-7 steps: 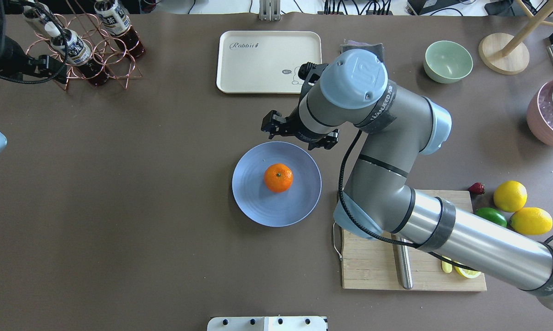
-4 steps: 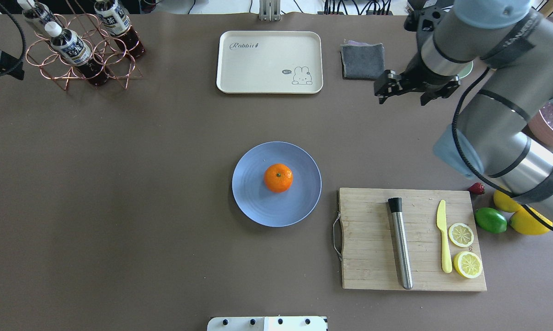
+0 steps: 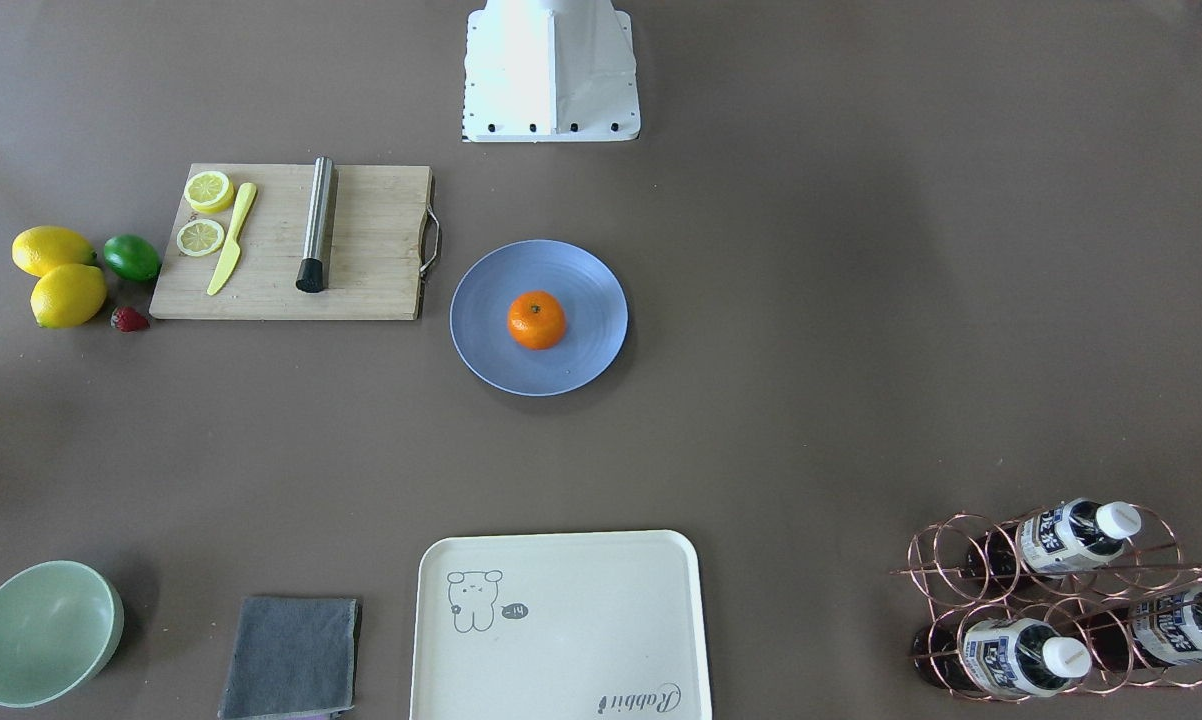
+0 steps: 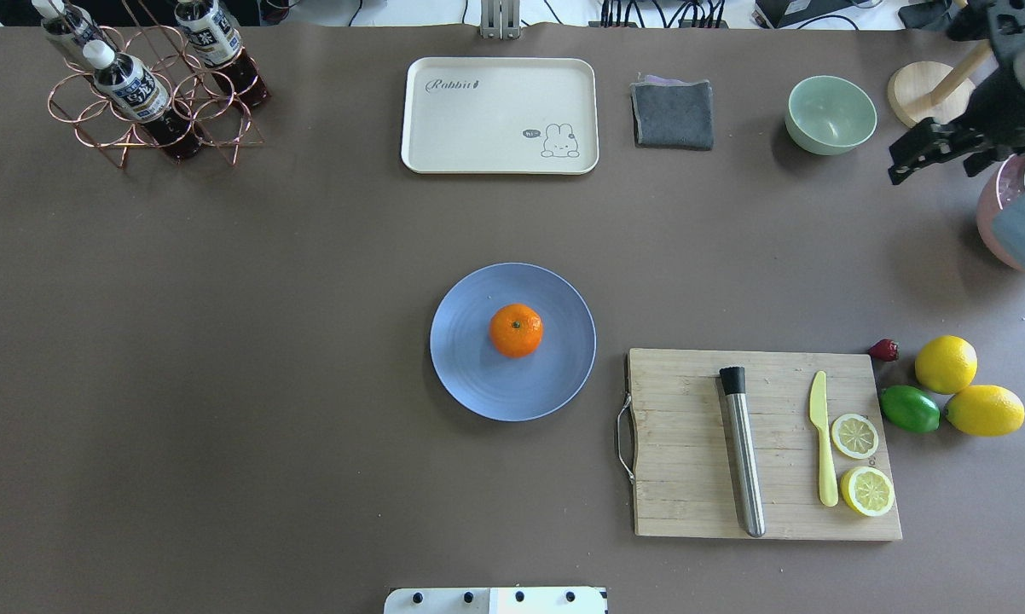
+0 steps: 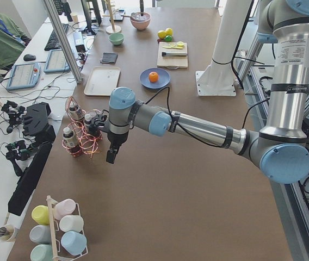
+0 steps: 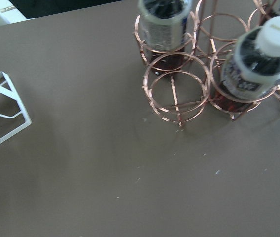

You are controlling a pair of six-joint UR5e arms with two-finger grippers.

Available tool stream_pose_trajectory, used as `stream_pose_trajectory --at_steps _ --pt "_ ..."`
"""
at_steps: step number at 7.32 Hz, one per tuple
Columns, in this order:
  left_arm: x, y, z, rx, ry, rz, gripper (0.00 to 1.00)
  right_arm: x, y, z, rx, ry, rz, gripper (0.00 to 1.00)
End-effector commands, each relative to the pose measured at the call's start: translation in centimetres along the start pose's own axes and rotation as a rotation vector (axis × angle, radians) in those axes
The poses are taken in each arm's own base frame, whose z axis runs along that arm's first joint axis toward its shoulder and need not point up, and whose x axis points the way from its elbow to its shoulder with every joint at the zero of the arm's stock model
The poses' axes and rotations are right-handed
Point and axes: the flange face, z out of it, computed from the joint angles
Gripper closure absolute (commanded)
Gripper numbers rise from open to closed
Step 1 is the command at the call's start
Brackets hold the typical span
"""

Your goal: Pick orange to plate

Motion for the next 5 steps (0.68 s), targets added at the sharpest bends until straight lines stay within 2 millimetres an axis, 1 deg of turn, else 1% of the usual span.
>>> stream_pose_trajectory --at_steps 1,2,3,5 --pt "-3.7 2.7 0.3 -0.021 0.045 -0.045 0.02 13.9 3.0 -0.4 -0.008 -0.048 0.013 0.0" --pt "-4.0 3.2 0.6 -0.026 0.045 -0.047 0.02 17.6 3.8 -1.1 0.005 -0.046 0.033 0.0" --pt "-4.1 3.4 0.8 -0.028 0.045 -0.047 0.02 18.6 4.2 -1.9 0.017 -0.041 0.054 0.0" --pt "-4.4 3.4 1.1 -0.032 0.046 -0.05 0.02 19.0 4.6 -1.6 0.014 -0.028 0.066 0.0"
